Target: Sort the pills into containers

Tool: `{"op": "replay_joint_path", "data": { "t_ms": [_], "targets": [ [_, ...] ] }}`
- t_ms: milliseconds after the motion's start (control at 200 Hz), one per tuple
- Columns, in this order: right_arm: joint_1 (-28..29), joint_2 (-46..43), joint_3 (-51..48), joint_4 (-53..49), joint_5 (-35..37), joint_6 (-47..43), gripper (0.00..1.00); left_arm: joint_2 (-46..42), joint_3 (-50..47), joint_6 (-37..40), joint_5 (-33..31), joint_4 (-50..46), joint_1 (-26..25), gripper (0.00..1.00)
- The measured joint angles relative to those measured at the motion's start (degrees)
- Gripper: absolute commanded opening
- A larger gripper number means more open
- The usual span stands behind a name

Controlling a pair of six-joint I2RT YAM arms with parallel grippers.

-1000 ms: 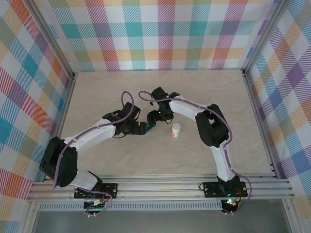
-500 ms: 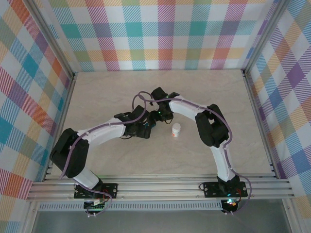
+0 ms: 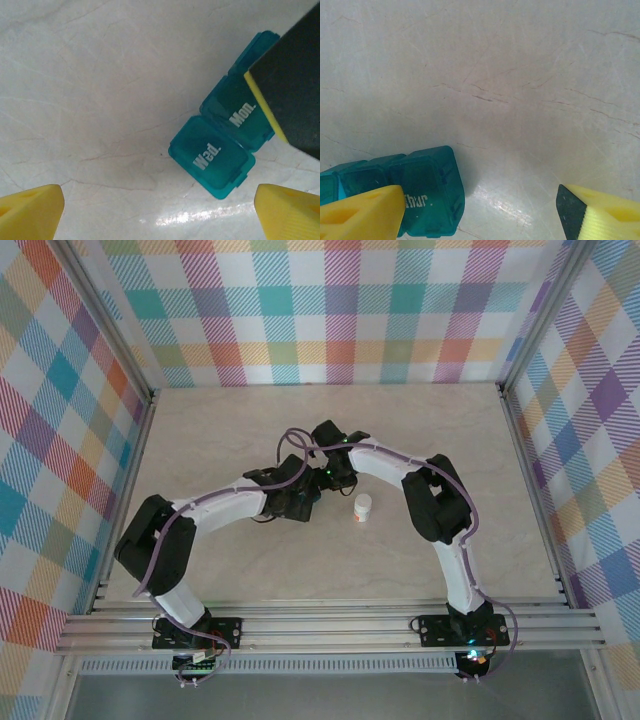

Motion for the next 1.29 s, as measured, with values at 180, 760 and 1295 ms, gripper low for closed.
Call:
{"op": "replay_joint_path", "data": {
  "t_ms": [180, 760, 1295],
  "targets": [
    [0.02, -0.09, -0.31, 0.35, -0.04, 0.02, 0.81, 1.42, 1.05, 0.22, -0.44, 0.07, 0.00, 0.97],
    [0.00, -0.09, -0.44, 0.74, -0.17, 0.02, 0.80, 1.81, 1.27, 1.31, -0.26, -0.04, 1.51, 0.97],
    [0.02, -0.09, -0.63, 1.77, -0.20, 0.02, 0.80, 1.42, 1.60, 1.88, 0.09, -0.11, 5.79, 0.97]
  ]
}}
